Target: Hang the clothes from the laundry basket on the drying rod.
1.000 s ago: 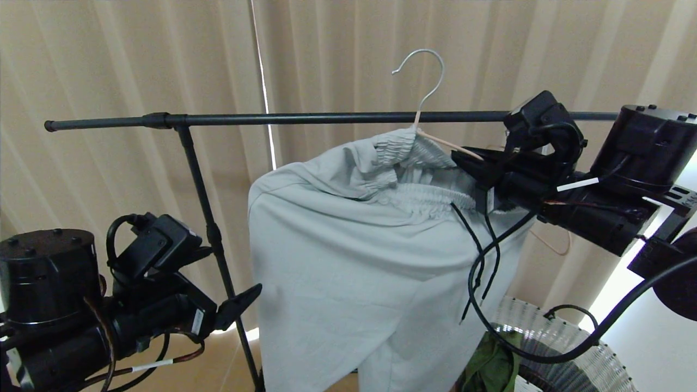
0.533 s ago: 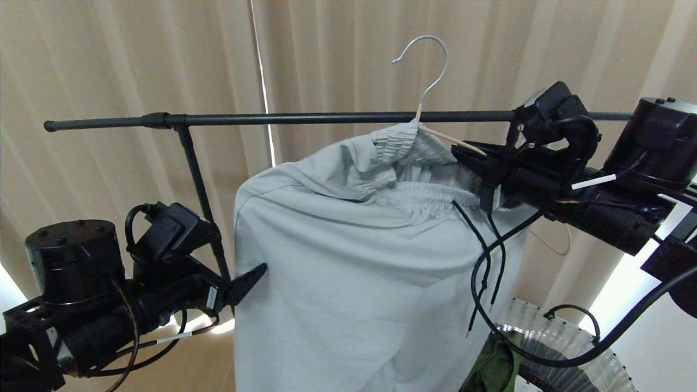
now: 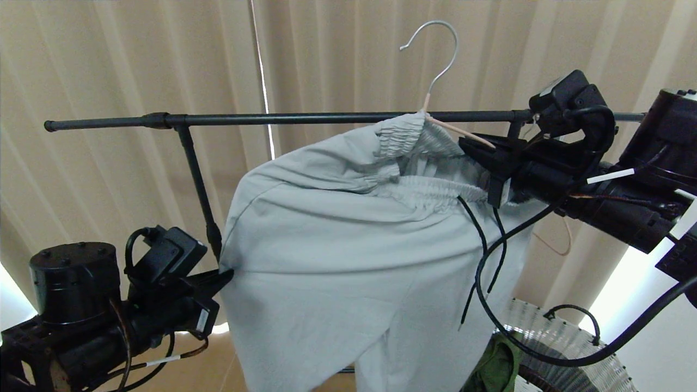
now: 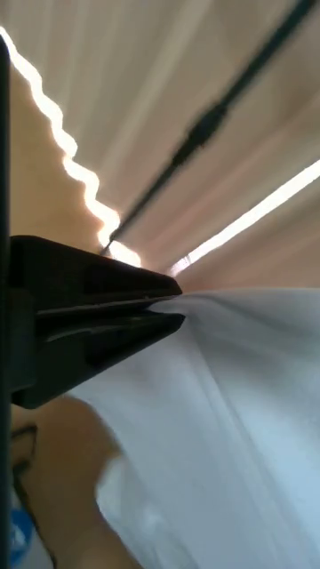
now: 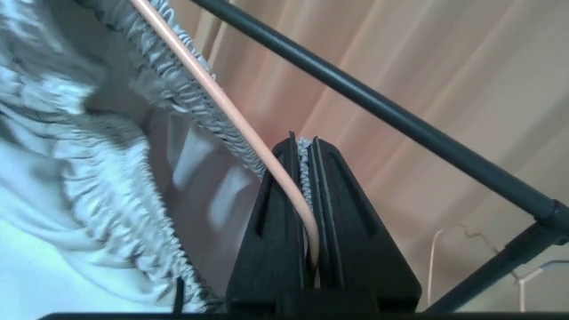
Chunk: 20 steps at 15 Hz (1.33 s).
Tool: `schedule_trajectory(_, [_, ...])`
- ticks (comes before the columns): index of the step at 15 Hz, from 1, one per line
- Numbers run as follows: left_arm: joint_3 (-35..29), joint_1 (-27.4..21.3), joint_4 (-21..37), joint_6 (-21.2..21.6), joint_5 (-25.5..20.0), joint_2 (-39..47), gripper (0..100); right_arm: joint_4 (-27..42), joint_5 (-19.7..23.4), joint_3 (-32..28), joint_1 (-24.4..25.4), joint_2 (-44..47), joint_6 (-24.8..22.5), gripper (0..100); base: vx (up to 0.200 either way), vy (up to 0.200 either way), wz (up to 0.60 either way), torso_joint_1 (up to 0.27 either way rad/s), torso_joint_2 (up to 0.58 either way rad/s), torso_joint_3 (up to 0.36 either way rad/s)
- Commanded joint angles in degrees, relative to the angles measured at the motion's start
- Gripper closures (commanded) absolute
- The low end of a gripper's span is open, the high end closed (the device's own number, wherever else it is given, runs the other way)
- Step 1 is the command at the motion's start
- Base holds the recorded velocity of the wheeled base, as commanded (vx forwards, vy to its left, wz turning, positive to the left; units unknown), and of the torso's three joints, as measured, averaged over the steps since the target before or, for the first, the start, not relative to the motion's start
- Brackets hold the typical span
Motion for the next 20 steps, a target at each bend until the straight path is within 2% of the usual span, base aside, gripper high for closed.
schedule_trajectory(1, [2.31,2.82,-0.77,1.87,0.03,-0.47,100,-0.03,-0.03,0.15,-1.17,-0.68,0.15,100,0.0,0.0,0.0,0.0,0.0,0.0])
schedule_trajectory(5, [3.27,5.63,-1.91,2.75,1.08,-0.38,100,0.15,-0.12,-0.11,-1.43,-1.2,0.67,100,0.0,0.0,0.0,0.0,0.0,0.0])
schedule_trajectory(9, [4.24,9.23,-1.91,6.27,1.43,-0.38,100,0.15,-0.2,-0.02,-2.23,-1.2,0.67,100,0.0,0.0,0.0,0.0,0.0,0.0])
schedule_trajectory(13, [4.15,8.62,-2.26,6.18,1.26,-0.56,100,0.5,-0.12,0.15,-2.14,-1.03,0.59,100,0.0,0.0,0.0,0.0,0.0,0.0])
schedule_trajectory(14, [4.24,8.44,-3.23,6.18,1.17,-0.56,0,0.59,-0.12,0.06,-2.14,-1.03,0.67,100,0.0,0.0,0.0,0.0,0.0,0.0])
schedule_trajectory(18, [5.03,7.56,-5.25,5.48,0.82,-0.64,0,0.76,-0.29,1.56,-2.14,-0.68,0.59,100,0.0,0.0,0.0,0.0,0.0,0.0])
schedule_trajectory(20, [6.09,7.21,-9.73,3.9,-0.24,-2.84,0,2.61,-2.58,2.79,-2.23,-1.2,0.5,100,0.0,0.0,0.0,0.0,0.0,0.0])
